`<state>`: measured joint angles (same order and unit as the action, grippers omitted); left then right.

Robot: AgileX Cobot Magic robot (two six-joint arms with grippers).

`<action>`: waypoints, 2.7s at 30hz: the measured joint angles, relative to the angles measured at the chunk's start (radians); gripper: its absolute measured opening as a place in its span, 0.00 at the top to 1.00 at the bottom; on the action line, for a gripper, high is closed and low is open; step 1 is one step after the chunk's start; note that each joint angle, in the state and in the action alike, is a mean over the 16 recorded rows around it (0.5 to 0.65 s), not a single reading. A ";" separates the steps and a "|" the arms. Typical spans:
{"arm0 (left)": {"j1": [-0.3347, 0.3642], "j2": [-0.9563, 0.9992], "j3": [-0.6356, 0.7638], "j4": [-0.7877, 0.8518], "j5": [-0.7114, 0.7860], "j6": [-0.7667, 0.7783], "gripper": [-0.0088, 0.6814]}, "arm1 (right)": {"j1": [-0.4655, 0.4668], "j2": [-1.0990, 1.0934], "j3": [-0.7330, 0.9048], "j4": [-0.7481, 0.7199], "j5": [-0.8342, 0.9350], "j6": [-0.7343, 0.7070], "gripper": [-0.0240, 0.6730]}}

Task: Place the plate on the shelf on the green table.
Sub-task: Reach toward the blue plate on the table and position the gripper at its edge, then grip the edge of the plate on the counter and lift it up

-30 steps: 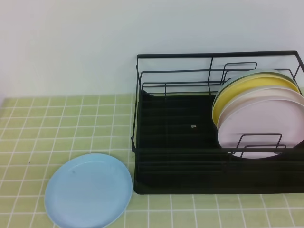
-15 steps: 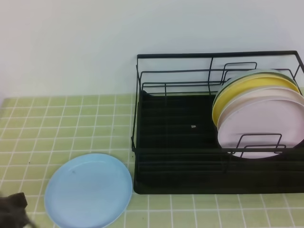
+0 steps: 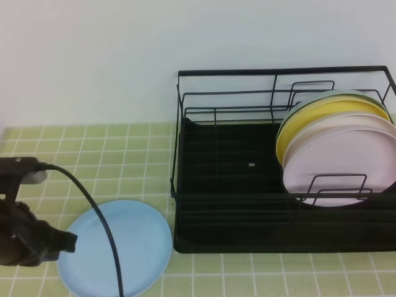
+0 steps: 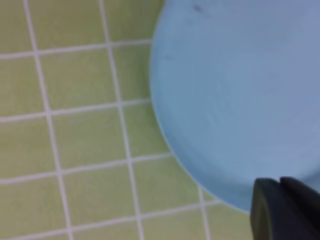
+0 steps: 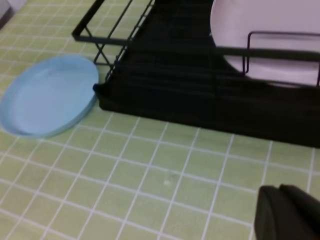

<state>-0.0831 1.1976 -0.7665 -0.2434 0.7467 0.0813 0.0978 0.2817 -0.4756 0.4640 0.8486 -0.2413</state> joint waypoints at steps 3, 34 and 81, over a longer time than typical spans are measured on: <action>0.022 0.078 -0.025 -0.008 -0.004 0.019 0.99 | 0.000 0.000 0.000 0.007 0.016 -0.004 0.97; 0.096 0.491 -0.119 -0.145 -0.155 0.046 0.60 | 0.000 0.000 0.001 0.037 0.060 -0.015 0.97; 0.078 0.074 -0.162 -0.219 -0.149 0.188 0.99 | 0.000 0.000 0.001 0.196 0.038 -0.084 0.97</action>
<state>-0.0050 1.2717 -0.9287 -0.4627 0.5980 0.2693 0.0978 0.2819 -0.4749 0.6601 0.8862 -0.3251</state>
